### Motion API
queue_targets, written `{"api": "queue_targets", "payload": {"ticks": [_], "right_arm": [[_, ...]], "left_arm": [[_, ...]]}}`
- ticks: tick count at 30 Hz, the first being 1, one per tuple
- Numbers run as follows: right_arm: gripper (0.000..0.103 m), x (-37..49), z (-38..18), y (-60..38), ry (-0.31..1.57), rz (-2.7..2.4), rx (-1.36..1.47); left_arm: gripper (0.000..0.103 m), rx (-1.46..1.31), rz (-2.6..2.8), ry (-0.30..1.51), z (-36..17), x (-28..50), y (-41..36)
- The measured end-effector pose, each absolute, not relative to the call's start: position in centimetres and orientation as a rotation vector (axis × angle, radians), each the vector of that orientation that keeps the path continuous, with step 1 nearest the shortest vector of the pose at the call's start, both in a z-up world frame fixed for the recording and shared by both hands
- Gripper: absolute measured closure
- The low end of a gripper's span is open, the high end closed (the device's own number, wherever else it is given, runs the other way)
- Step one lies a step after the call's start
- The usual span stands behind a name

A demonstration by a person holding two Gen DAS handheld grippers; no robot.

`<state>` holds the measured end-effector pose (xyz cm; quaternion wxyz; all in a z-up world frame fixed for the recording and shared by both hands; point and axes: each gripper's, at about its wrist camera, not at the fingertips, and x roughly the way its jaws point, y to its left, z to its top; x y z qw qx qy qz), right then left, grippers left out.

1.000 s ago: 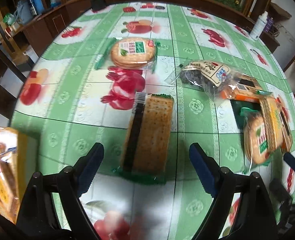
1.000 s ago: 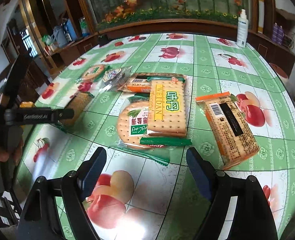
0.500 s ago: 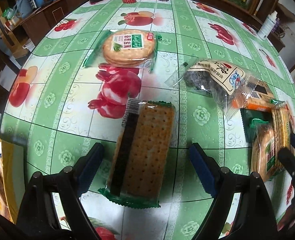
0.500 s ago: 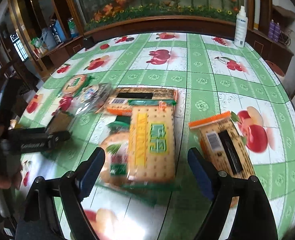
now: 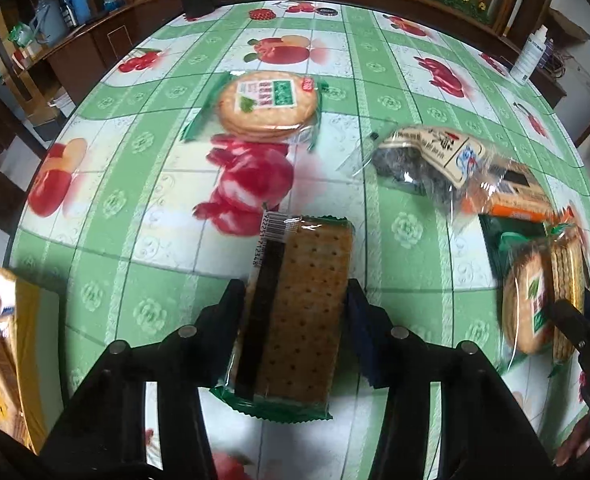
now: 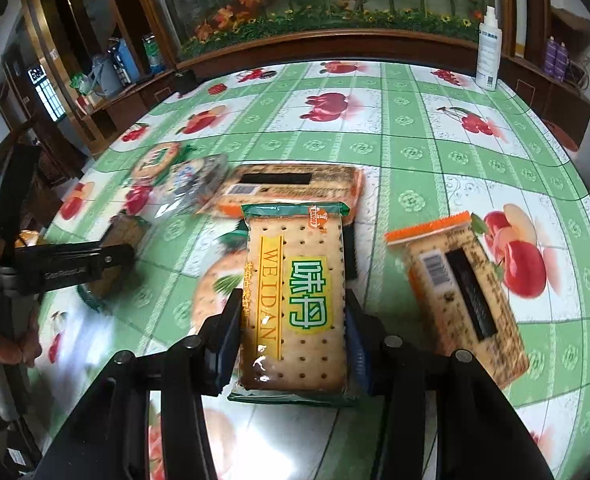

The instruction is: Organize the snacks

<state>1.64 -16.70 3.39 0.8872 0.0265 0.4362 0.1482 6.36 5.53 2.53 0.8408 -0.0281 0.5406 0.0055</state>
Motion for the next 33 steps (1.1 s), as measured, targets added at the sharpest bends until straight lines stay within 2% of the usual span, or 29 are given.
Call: {"api": "queue_targets", "payload": {"ticks": [16, 33], "right_arm": [[0.057, -2.6, 4.5, -11.3, 0.882, 0.458, 0.060], [0.057, -3.9, 6.9, -0.9, 0.840, 0.647, -0.028]], "left_arm": [[0.051, -0.073, -0.029, 1.063, 6.0, -1.0, 7.4], [0.051, -0.147, 0.053, 0.977, 9.7, -6.6, 16.0]]}}
